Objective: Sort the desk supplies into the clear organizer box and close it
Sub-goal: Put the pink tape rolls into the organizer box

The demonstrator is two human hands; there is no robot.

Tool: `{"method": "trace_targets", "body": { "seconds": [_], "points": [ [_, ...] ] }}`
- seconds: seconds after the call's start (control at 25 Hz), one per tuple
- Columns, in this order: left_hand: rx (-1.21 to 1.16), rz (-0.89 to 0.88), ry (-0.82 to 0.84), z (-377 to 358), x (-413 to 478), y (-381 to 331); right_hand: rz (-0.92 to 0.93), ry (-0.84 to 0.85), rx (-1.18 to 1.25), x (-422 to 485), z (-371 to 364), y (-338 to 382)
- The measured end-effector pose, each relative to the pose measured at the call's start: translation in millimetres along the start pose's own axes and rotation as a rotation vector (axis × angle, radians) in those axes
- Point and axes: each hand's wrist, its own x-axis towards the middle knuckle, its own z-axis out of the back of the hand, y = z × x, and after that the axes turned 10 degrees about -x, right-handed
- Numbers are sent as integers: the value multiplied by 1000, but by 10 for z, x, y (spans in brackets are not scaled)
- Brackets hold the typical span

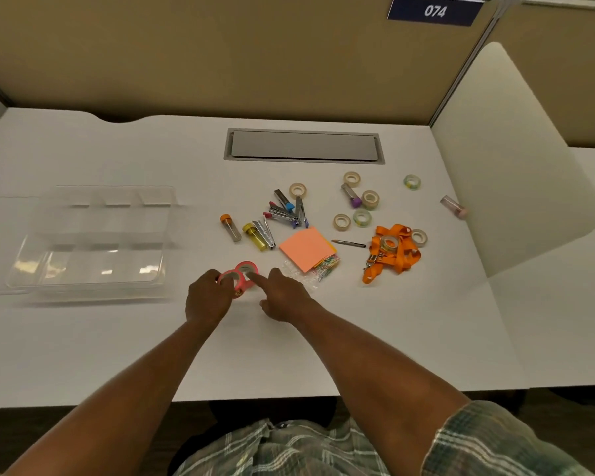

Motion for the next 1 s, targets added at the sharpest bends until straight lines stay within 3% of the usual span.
{"method": "trace_targets", "body": {
  "seconds": [0.48,0.8,1.0],
  "points": [
    [-214,60,176,635,612,120,-281,-105,-43,378,-61,494],
    [-234,-9,139,1263,1082,306,-419,-208,247,681,55,836],
    [-200,-44,57,1678,1420,586,-220,-439,415,952,342,1331]
  ]
}}
